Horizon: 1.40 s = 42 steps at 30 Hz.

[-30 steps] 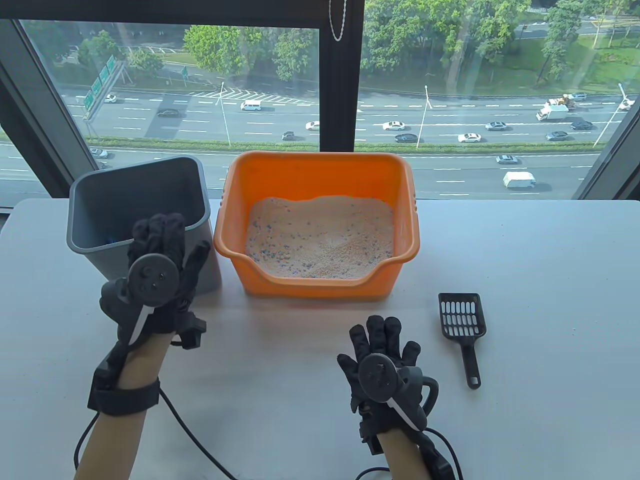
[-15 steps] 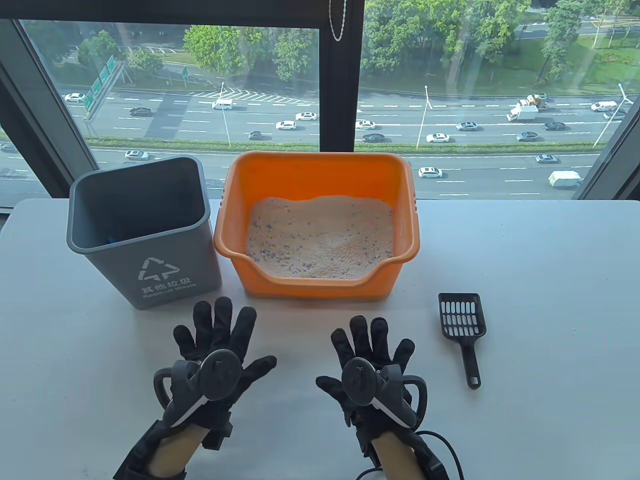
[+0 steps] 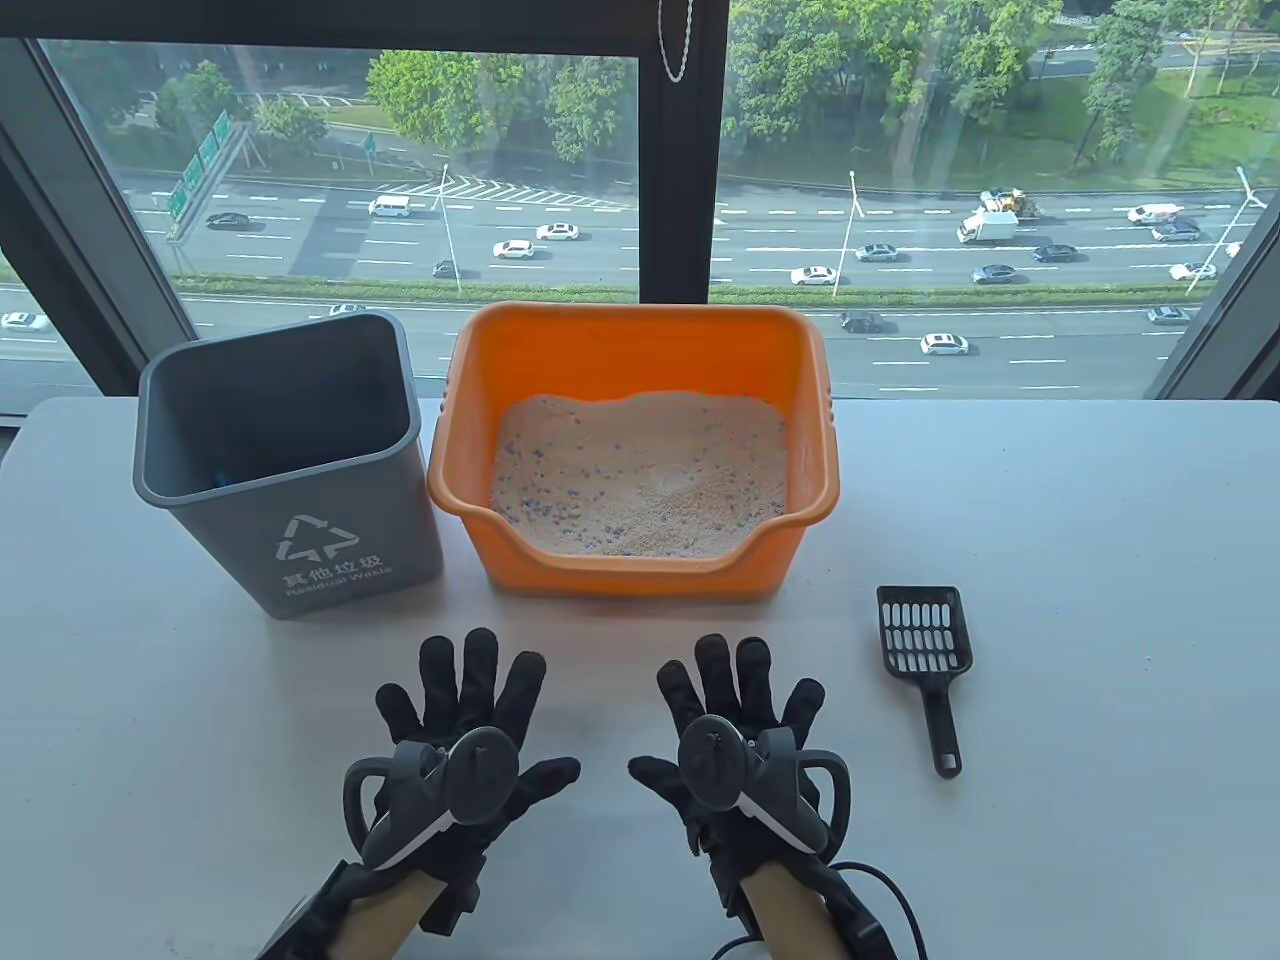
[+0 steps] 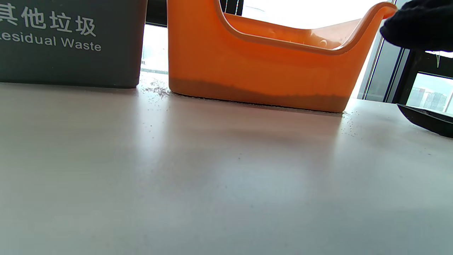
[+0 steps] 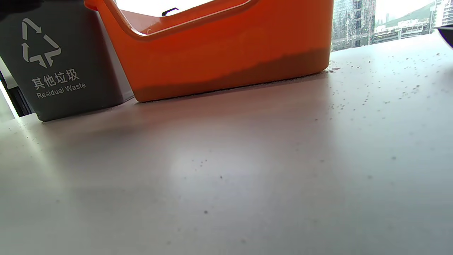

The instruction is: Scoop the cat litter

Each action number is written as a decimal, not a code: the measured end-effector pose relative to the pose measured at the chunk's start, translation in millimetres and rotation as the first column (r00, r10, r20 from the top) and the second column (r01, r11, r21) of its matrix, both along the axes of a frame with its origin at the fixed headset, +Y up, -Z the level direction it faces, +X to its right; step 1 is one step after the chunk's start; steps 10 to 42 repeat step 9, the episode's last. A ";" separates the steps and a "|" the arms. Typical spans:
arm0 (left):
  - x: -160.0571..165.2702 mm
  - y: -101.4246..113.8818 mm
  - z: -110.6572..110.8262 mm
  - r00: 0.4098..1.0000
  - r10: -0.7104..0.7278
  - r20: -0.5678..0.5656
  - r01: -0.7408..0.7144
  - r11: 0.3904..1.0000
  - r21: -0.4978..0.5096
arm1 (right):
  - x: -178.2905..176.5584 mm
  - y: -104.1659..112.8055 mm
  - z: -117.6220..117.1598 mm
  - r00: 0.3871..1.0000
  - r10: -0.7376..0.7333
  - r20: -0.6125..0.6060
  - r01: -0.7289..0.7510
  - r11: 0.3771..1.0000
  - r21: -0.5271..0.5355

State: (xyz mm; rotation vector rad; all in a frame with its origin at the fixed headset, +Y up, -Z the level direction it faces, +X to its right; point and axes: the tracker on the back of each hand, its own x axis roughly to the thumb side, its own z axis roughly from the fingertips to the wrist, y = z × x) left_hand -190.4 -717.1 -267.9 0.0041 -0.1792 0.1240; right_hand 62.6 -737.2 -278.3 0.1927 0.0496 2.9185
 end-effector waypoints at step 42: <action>0.7 -1.4 1.6 1.000 -0.012 0.010 0.012 1.000 -0.002 | -1.0 -2.3 0.8 1.000 0.015 0.007 -0.015 1.000 -0.016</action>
